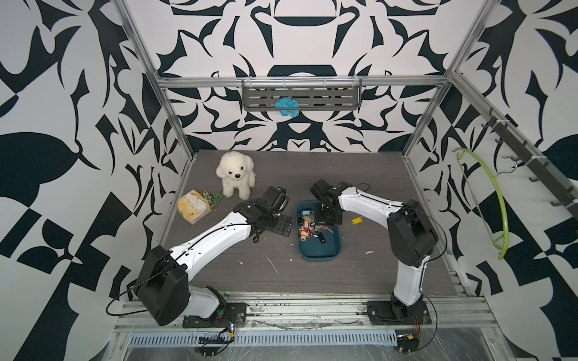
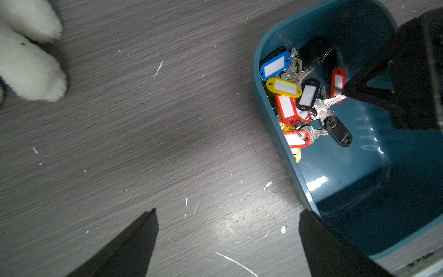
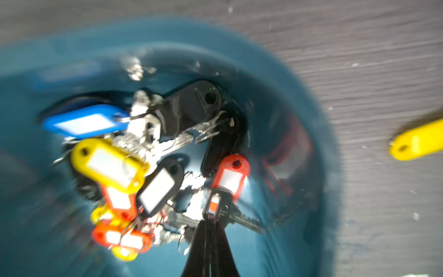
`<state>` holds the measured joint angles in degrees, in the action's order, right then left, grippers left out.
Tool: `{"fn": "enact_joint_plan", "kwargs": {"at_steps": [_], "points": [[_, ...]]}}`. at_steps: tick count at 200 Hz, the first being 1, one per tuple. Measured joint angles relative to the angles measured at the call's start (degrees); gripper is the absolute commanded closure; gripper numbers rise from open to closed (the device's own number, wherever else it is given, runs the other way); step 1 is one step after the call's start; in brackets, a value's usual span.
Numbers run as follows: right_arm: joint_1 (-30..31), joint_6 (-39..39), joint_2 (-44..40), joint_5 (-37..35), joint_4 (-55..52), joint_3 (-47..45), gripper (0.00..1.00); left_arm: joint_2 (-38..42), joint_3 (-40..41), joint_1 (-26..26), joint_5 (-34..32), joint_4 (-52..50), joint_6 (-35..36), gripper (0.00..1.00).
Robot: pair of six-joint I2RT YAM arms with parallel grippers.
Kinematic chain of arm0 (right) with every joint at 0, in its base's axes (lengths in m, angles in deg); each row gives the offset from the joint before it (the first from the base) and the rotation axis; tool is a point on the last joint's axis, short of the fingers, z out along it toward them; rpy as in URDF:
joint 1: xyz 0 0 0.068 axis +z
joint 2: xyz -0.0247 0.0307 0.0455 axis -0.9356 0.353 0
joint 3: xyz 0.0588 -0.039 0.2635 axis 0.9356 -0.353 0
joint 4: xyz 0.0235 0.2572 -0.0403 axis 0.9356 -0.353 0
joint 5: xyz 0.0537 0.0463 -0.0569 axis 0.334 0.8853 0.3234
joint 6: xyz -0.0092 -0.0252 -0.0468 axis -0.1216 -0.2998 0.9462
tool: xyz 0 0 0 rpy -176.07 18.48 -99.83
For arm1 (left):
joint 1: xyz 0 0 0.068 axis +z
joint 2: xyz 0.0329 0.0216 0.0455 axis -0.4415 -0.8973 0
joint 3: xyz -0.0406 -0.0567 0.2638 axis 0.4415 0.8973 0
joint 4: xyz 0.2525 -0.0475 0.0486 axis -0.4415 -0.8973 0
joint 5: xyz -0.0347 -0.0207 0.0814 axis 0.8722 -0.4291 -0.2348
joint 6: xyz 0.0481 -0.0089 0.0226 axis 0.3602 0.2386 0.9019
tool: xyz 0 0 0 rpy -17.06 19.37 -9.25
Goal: Take the keys out of the storage box
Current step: Pick up the key from the storage box, then place the key at the center of the board.
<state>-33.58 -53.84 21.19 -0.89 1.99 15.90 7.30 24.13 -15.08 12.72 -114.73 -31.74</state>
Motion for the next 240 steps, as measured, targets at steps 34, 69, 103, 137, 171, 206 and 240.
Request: {"fn": "enact_joint_plan", "kwargs": {"at_steps": [34,69,103,137,171,206,240], "points": [[0.0,0.0,-3.9,-0.3,-0.6,0.0,1.0,0.0,0.0,0.0,0.0,0.0,0.0,0.0],[0.0,0.0,-5.5,-0.4,-1.2,0.0,1.0,0.0,0.0,0.0,0.0,0.0,0.0,0.0],[0.0,0.1,-6.0,-0.9,-2.0,-0.1,1.0,0.0,0.0,-0.1,0.0,0.0,0.0,0.0],[-2.0,0.7,-12.2,-1.3,-3.1,-1.1,1.0,0.0,0.0,-0.2,0.0,0.0,0.0,0.0],[-10.6,3.4,-20.9,-1.3,-4.9,-2.5,1.0,-0.1,0.0,-0.3,0.0,0.0,0.0,0.0],[-19.8,6.7,-25.7,-1.2,-5.9,-7.6,1.0,-0.2,0.0,-0.4,0.0,0.0,0.0,0.0],[-23.9,8.6,-26.1,0.4,-4.7,-17.0,1.0,-0.6,-0.1,-0.4,0.0,0.0,0.0,0.0]]}}
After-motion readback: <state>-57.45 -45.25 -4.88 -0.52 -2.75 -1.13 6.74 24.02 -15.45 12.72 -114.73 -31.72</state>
